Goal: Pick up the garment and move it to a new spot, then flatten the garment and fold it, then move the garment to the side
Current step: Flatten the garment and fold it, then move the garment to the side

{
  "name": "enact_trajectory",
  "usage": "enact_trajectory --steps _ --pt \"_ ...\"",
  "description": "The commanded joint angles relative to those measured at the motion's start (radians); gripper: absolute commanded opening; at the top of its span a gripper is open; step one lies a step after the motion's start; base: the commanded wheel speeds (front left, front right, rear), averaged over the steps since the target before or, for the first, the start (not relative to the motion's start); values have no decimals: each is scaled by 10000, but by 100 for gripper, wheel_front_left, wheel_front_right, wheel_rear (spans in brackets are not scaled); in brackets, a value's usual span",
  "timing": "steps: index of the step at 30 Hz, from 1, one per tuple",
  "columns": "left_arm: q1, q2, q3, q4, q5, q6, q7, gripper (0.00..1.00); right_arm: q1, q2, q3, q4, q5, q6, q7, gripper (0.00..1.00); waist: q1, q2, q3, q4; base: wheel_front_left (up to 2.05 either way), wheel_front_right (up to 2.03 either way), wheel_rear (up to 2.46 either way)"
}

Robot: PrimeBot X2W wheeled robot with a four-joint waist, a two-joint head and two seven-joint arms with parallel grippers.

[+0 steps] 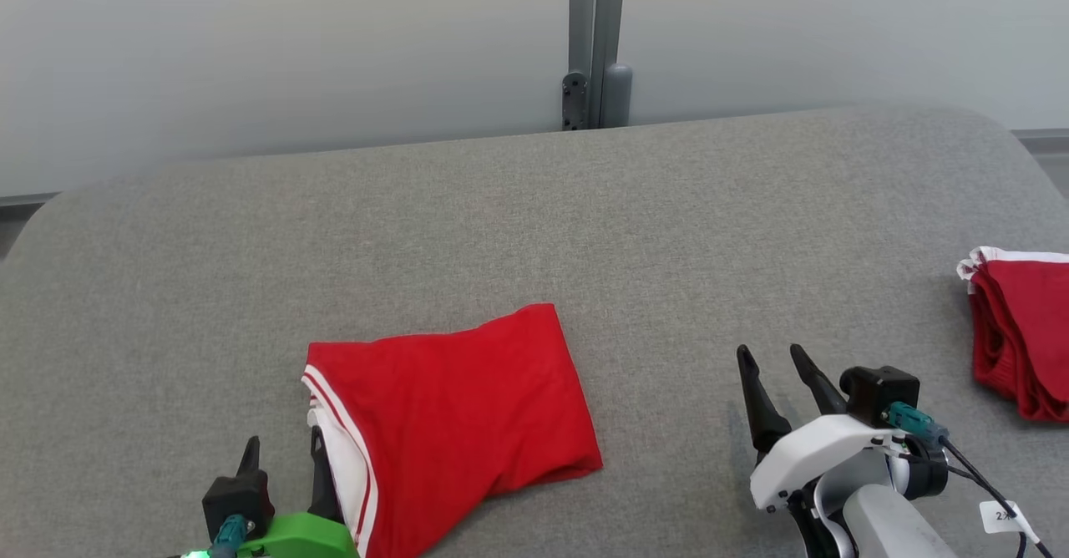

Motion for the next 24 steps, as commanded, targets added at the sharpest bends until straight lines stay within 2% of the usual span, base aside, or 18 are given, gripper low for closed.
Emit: enact_trajectory --steps 1,13,24 --pt "224 38 106 -53 74 -35 7 100 192 -19 -13 -50 -69 -1 -21 100 0 -1 -260 -205 0 0 0" --pt "579 38 498 -330 263 -8 7 100 496 -17 -134 -445 -940 -1 -21 100 0 -1 -426 -341 0 0 0" --pt "602 38 555 -446 305 -26 7 100 566 -19 -120 -567 -999 -1 -22 100 0 -1 -359 -278 0 0 0"
